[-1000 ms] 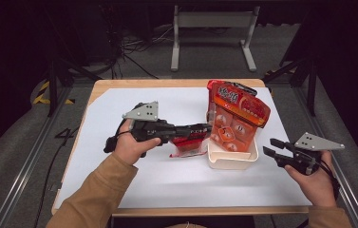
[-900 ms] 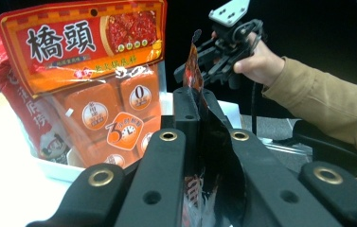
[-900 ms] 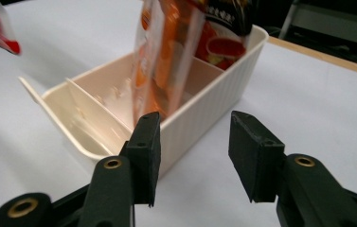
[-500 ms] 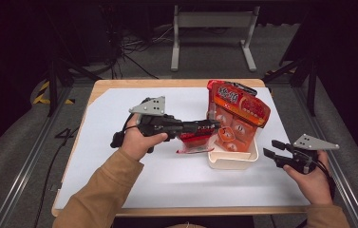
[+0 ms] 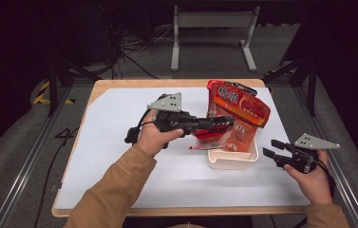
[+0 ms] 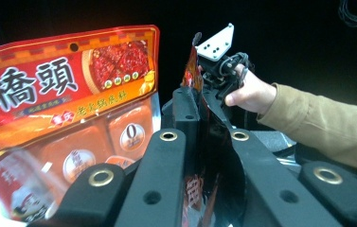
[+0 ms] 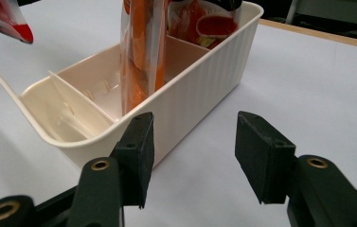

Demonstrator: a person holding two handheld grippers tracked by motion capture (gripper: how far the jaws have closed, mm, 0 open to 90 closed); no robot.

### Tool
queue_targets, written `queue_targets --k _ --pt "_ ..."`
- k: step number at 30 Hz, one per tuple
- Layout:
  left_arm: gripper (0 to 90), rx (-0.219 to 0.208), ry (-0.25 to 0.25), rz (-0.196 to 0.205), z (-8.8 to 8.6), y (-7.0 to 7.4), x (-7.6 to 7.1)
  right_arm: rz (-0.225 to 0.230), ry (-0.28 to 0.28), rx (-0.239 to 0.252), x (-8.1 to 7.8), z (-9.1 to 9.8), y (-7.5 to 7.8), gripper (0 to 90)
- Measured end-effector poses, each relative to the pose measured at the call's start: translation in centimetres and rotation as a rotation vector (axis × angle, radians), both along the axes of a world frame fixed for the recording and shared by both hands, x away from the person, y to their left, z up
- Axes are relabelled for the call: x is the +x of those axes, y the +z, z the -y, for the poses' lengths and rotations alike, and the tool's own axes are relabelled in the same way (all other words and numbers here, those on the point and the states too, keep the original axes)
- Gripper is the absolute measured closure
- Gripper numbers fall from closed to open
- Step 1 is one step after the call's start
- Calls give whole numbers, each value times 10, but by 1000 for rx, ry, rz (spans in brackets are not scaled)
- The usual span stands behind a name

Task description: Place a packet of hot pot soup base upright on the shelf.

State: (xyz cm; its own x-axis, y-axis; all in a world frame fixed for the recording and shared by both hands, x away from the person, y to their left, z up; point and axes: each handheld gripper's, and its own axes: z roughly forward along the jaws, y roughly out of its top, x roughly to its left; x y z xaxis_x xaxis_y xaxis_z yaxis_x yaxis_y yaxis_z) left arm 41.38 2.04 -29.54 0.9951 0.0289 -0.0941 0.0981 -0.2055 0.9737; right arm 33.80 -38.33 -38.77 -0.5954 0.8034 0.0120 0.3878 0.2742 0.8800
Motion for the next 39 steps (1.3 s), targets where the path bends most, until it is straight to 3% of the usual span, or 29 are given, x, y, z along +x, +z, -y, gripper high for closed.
queue_targets --k 14,39 --pt "897 4 -23 27 32 -2 4 -15 -9 -7 2 2 -2 458" --pt "895 20 -58 20 73 -20 6 -21 -15 -4 5 4 -5 441"
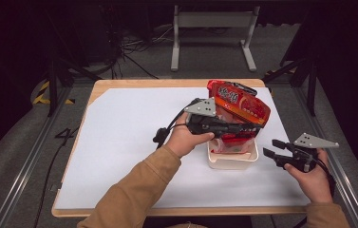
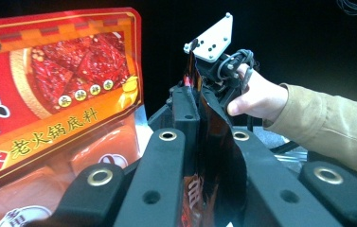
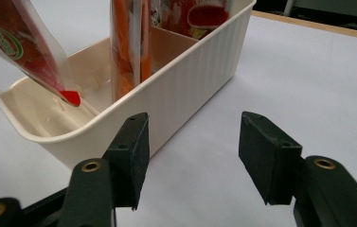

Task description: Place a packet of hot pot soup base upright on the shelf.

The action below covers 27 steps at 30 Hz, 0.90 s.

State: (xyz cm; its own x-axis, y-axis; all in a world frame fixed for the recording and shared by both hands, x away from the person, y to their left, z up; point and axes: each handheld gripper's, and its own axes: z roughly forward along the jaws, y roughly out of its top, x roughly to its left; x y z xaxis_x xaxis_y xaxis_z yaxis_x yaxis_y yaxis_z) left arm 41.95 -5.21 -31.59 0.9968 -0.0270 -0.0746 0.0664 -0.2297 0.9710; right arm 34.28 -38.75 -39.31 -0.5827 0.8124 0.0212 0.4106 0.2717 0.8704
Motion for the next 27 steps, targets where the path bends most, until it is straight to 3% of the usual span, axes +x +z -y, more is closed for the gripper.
queue_targets --k 27 --pt "884 46 7 -55 17 -37 4 -15 -7 6 2 -1 -5 416"
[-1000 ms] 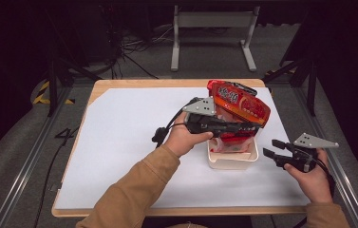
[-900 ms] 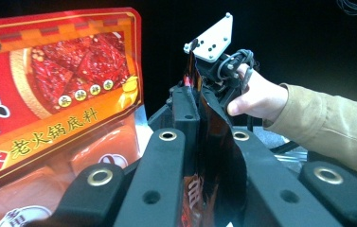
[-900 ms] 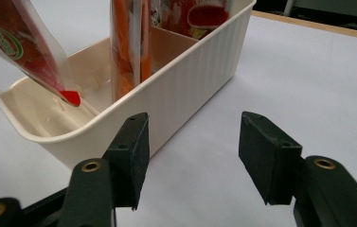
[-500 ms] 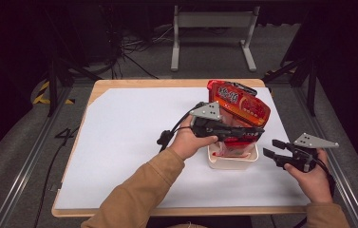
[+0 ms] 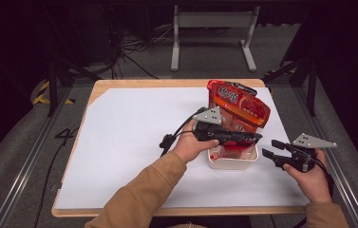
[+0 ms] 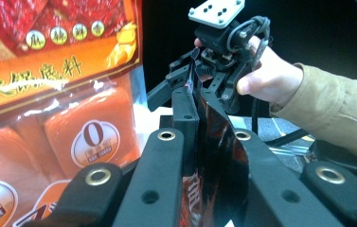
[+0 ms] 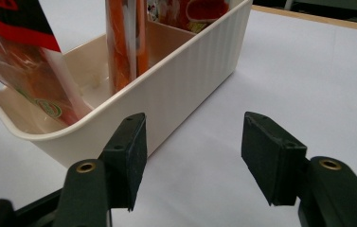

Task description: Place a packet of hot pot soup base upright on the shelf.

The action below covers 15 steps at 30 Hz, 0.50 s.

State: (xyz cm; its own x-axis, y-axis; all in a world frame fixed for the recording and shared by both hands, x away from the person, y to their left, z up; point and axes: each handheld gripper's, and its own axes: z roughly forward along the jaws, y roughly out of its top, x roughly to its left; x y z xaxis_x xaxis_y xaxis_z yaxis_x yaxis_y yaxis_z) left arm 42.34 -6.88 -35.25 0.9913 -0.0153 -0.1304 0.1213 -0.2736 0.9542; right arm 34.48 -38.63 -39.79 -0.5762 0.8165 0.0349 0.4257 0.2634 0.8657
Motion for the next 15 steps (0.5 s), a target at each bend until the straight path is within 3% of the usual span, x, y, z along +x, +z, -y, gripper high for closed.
queue_targets --k 15 --pt "876 40 22 -38 -7 -13 4 -8 6 -5 1 -2 -2 412"
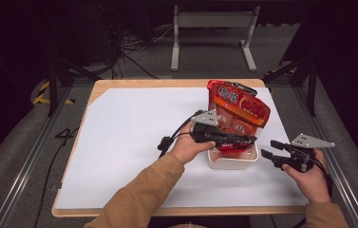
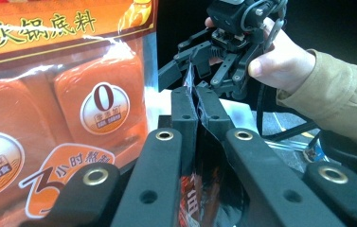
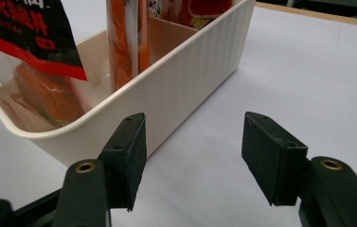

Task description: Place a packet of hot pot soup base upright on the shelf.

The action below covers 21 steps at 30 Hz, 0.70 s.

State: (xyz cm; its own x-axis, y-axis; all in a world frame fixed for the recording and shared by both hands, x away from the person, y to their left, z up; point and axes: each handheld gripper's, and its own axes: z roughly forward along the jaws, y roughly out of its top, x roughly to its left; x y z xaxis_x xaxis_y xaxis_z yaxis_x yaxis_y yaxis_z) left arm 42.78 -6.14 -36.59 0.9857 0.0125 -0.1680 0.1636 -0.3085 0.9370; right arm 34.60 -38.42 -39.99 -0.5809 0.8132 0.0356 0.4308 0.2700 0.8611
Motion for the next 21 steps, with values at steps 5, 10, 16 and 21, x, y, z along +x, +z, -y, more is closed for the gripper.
queue_targets --k 5,10,16,21 --pt "867 13 5 -6 -5 -2 1 -2 0 -4 0 -1 -1 406" --pt "865 24 1 -21 -9 -2 1 -3 1 -6 1 -1 -1 401" --pt "820 34 5 -34 -10 -2 0 0 4 -7 2 -3 -1 395" --pt "574 8 33 -71 -15 -1 0 4 6 -5 4 -3 -1 389"
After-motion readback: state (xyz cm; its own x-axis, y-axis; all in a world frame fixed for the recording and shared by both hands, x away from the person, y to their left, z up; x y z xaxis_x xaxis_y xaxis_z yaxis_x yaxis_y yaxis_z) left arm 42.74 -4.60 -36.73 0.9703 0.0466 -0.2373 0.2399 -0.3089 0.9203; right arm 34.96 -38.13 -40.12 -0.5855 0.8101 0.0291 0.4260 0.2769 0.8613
